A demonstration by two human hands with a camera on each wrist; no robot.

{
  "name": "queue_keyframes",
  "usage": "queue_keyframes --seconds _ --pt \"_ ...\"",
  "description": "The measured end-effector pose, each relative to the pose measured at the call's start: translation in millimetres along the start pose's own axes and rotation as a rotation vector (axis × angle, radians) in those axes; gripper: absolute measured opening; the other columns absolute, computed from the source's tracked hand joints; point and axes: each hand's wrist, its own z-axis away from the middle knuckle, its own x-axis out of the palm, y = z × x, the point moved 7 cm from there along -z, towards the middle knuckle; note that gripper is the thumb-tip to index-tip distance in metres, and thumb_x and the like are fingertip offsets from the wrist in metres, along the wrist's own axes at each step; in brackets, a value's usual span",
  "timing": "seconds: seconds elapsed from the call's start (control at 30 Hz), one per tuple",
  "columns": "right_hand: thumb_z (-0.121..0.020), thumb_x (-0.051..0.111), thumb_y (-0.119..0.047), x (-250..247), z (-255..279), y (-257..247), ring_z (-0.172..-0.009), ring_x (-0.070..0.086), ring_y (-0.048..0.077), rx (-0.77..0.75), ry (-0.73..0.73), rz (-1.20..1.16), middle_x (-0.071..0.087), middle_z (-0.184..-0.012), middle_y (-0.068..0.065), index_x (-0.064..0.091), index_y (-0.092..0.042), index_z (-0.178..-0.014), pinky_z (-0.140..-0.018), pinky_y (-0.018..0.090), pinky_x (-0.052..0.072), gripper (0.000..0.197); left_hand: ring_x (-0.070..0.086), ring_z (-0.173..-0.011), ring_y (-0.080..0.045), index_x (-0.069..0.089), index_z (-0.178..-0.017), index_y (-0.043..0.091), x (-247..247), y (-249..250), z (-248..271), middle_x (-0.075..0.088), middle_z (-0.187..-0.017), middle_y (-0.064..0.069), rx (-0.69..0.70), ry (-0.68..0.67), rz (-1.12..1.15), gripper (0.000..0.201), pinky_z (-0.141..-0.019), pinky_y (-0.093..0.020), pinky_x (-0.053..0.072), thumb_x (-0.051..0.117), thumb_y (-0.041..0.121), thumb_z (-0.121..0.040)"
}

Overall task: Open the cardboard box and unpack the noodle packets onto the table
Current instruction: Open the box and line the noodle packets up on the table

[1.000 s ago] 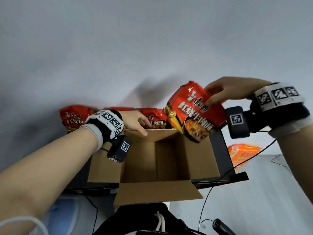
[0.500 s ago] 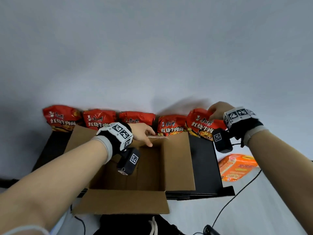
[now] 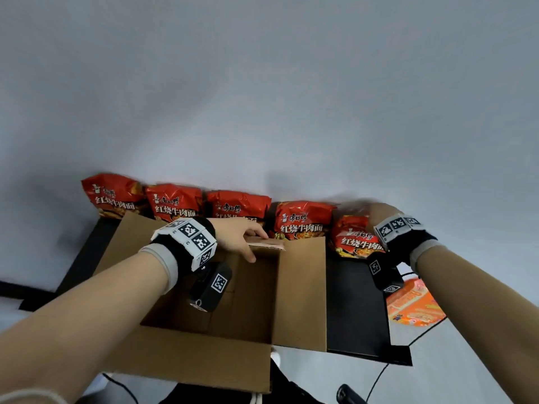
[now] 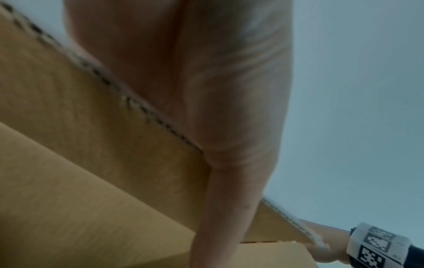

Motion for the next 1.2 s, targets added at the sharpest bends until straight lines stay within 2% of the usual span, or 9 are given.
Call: queue_keyframes --seconds 0.1,0.2,0.33,0.43,0.57,0.8,0.9,1.07,1.2 --pt "-0.086 0.05 -0.012 3 -14 4 -0.111 0.062 0.026 0.113 0.027 0.049 0.064 -0.124 0.003 0.061 -0.023 -0.123 -0.093 0.034 0.051 0.041 0.048 -0.12 -0.016 0.047 -0.131 0.034 0 0 -1 0.048 -0.137 0.002 0.003 -0.003 0.011 0.061 -0.105 -0.035 0.038 0.073 0.031 -0.075" --pt "-0.086 0.052 -0.01 8 -11 2 -0.106 0.063 0.029 0.217 0.106 0.144 0.066 -0.118 0.01 0.061 -0.013 -0.121 -0.087 0.037 0.053 0.037 0.048 -0.12 -0.016 0.047 -0.13 0.034 1 -2 -1 0.049 -0.136 0.002 0.003 -0.002 0.019 0.062 -0.105 -0.036 0.038 0.073 0.031 -0.075" --pt "-0.083 0.054 -0.006 9 -2 5 -0.11 0.053 0.032 0.185 0.24 0.191 0.054 -0.123 0.014 0.049 -0.004 -0.125 -0.077 0.041 0.049 0.041 0.05 -0.116 -0.016 0.047 -0.13 0.035 1 -1 -2 0.051 -0.134 0.002 0.017 -0.011 0.02 0.062 -0.104 -0.038 0.04 0.074 0.033 -0.074" --pt "-0.082 0.055 -0.009 3 -3 13 -0.102 0.058 0.03 0.246 0.234 0.18 0.061 -0.112 0.013 0.058 -0.005 -0.116 -0.07 0.036 0.048 0.034 0.05 -0.116 -0.017 0.046 -0.131 0.035 1 -1 -1 0.05 -0.134 0.002 0.022 -0.022 0.015 0.064 -0.105 -0.039 0.04 0.074 0.034 -0.073" --pt "-0.077 0.057 -0.016 1 0 19 -0.076 0.059 0.03 0.312 0.153 -0.061 0.069 -0.096 0.014 0.067 -0.008 -0.099 -0.064 0.028 0.044 0.026 0.048 -0.118 -0.015 0.047 -0.131 0.035 1 -1 5 0.049 -0.135 0.003 0.052 0.0 0.025 0.064 -0.105 -0.036 0.038 0.074 0.038 -0.073" --pt "-0.082 0.055 -0.022 -13 18 7 -0.09 0.06 0.028 0.332 0.225 -0.362 0.067 -0.105 0.01 0.063 -0.015 -0.09 -0.075 0.029 0.044 0.013 0.039 -0.132 -0.018 0.05 -0.131 0.025 -14 -23 36 0.046 -0.14 0.003 0.085 0.092 0.088 0.059 -0.104 -0.026 0.029 0.073 0.021 -0.078" --pt "-0.083 0.056 -0.021 -20 26 -18 -0.085 0.062 0.025 0.27 0.241 -0.427 0.07 -0.097 0.01 0.066 -0.014 -0.088 -0.076 0.029 0.048 0.013 0.041 -0.133 -0.018 0.054 -0.128 0.022 -24 -46 55 0.049 -0.14 0.001 0.073 0.18 0.161 0.051 -0.104 -0.027 0.03 0.071 0.02 -0.08" --pt "-0.088 0.057 -0.015 -32 48 -87 -0.064 0.062 0.018 0.13 0.18 -0.684 0.065 -0.07 0.003 0.069 -0.002 -0.094 -0.072 0.032 0.055 0.019 0.046 -0.127 -0.019 0.065 -0.11 0.024 -45 -83 83 0.055 -0.132 0.0 0.061 0.51 0.204 0.034 -0.104 -0.031 0.034 0.071 0.035 -0.078" --pt "-0.091 0.057 -0.024 -32 76 -154 -0.073 0.064 0.017 -0.038 0.019 -0.672 0.066 -0.077 0.001 0.066 -0.009 -0.096 -0.073 0.028 0.054 0.019 0.049 -0.125 -0.021 0.067 -0.097 0.024 -55 -110 98 0.059 -0.128 -0.002 0.011 0.665 0.225 0.025 -0.105 -0.035 0.037 0.071 0.038 -0.077"
